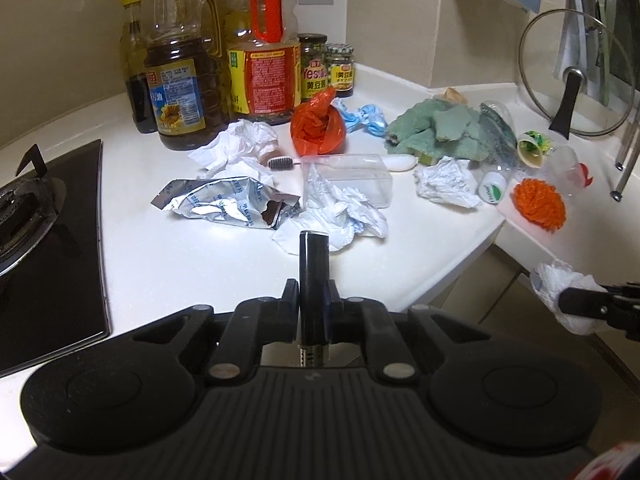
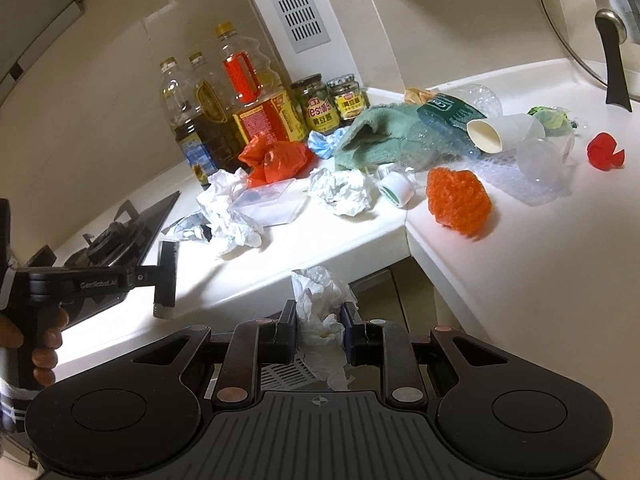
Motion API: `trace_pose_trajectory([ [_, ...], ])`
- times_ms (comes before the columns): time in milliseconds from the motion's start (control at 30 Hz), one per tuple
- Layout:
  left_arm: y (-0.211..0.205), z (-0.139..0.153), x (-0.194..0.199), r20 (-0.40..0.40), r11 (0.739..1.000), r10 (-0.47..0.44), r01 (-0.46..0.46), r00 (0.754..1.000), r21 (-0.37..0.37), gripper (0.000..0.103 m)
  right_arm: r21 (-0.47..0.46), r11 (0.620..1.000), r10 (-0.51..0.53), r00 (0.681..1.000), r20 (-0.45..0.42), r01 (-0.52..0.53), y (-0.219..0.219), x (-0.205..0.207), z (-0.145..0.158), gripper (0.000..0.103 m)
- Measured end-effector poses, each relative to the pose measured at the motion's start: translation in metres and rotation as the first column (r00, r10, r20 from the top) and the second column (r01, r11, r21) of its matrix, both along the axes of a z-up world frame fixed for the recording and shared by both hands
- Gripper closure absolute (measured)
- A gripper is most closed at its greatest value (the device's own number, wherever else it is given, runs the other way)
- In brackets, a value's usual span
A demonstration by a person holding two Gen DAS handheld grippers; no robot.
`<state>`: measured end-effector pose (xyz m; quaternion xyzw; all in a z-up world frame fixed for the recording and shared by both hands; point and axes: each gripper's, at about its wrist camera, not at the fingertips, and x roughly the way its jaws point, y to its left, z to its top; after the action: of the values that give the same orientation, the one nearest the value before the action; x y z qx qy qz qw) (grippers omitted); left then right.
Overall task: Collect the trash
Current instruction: 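Lift the white tissue with the right tool while the left tool grasps a black brush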
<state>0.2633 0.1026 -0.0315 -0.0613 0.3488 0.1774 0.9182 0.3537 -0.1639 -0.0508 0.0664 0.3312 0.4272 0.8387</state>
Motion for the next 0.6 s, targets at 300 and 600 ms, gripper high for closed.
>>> trace_pose_trajectory([
  [300, 0.009, -0.014, 0.019, -0.058, 1.000, 0.014, -0.015, 0.998, -0.008, 0.094, -0.001, 1.000, -0.009, 1.000, -0.009, 0.009, -0.002, 0.001, -0.003, 0.080],
  [600, 0.006, -0.024, 0.031, -0.098, 1.000, 0.014, -0.013, 0.995, 0.006, 0.086, 0.005, 0.999, -0.032, 0.999, -0.026, 0.032, -0.002, 0.004, -0.005, 0.080],
])
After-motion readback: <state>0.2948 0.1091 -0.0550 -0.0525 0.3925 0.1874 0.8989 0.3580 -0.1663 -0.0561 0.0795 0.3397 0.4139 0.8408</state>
